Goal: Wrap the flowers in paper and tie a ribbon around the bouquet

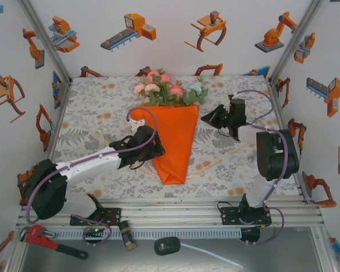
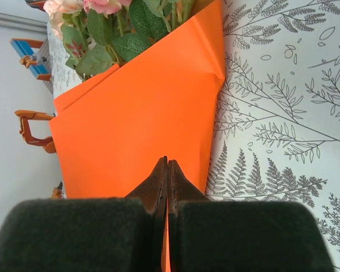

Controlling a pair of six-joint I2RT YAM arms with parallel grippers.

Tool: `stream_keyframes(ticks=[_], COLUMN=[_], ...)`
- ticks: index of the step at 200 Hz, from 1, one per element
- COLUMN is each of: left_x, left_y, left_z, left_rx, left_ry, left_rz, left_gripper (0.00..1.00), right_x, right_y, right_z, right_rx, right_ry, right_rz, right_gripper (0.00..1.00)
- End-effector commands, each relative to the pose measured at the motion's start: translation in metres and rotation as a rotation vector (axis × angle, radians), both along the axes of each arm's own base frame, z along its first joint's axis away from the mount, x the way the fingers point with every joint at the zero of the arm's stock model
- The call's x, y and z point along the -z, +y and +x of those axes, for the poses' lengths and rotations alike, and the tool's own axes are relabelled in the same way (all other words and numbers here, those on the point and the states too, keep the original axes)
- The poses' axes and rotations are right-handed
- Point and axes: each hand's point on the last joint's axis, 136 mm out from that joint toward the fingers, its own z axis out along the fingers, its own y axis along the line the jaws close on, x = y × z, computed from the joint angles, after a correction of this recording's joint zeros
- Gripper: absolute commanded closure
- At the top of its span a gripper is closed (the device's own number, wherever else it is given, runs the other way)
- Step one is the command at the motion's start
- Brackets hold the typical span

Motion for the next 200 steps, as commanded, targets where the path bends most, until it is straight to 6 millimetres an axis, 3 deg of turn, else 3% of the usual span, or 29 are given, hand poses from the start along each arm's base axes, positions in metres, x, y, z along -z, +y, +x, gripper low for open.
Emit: stream_keyframes(ticks=[1, 59, 82, 103, 128, 150, 178, 200], left_x=[-0.003, -0.011, -0.019, -0.031, -0.045, -0.051, -0.053, -0.049], left_y=[0.010, 0.013, 0.017, 0.024, 0.039, 0.052, 0.049, 0.040], left_z=[0.000, 0.003, 0.004, 0.006, 0.012, 0.016, 0.021, 0.021], left_rx=[-0.001, -0.006, -0.013, -0.023, -0.062, -0.085, -0.039, 0.008], left_ry=[-0.017, -0.032, -0.050, -0.079, -0.113, -0.136, -0.135, -0.128], left_rz=[0.030, 0.013, 0.002, -0.006, -0.026, -0.036, -0.040, -0.063], left_gripper=[0.34, 0.34, 0.34, 0.33, 0.33, 0.32, 0.31, 0.30], right_x=[-0.020, -0.027, -0.031, -0.033, -0.034, -0.025, -0.002, 0.020], right_y=[0.003, 0.002, -0.013, -0.057, -0.147, -0.214, -0.276, -0.299], right_z=[0.001, -0.001, -0.001, -0.003, -0.014, -0.027, -0.037, -0.033], right_rx=[-0.015, -0.015, 0.014, 0.118, 0.350, 0.476, 0.566, 0.553], right_ry=[-0.052, -0.059, -0.053, -0.004, 0.092, 0.217, 0.347, 0.435], right_rz=[-0.012, -0.051, -0.167, -0.380, -0.590, -0.687, -0.703, -0.705], right_gripper=[1.00, 0.99, 0.85, 0.67, 0.51, 0.41, 0.35, 0.34])
